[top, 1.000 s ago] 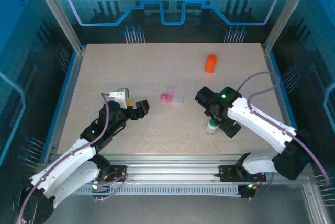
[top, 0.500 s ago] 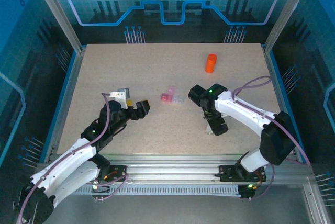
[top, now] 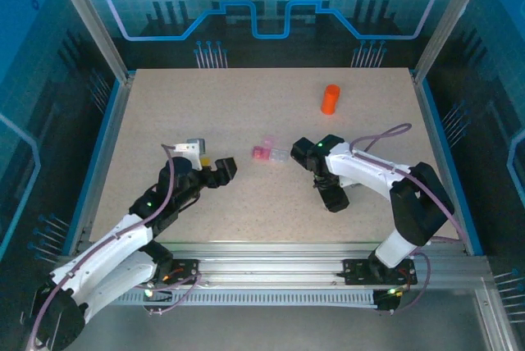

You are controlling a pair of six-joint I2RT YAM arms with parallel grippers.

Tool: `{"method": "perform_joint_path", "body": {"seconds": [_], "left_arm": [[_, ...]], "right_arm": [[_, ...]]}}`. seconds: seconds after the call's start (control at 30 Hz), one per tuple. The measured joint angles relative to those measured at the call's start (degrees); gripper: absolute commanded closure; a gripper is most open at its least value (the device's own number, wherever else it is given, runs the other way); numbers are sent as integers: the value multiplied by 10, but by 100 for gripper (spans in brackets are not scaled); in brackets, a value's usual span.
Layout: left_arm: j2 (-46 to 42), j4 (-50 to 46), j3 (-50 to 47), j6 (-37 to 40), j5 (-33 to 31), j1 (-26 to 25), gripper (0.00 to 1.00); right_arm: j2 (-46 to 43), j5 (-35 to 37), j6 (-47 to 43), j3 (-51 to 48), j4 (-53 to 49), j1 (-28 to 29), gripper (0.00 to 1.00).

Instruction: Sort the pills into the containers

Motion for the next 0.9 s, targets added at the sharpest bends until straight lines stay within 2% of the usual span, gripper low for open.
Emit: {"method": "perform_joint_path", "body": {"seconds": [0.13,0.63,0.77,0.9], "left_arm": [[6,2,0,-3,4,0,5],[31,5,0,-14,8,-1,5],[33,10,0,-14,12,-2,5],[43,29,-2,-14,30,-2,6]], "right_arm": [[2,-2,1,-10,5,0,37],[-50,35,2,-48,17,0,66],[-79,67,-65,-32,12,1,65],[-136,100,-241,-13,55,2,63]]}}
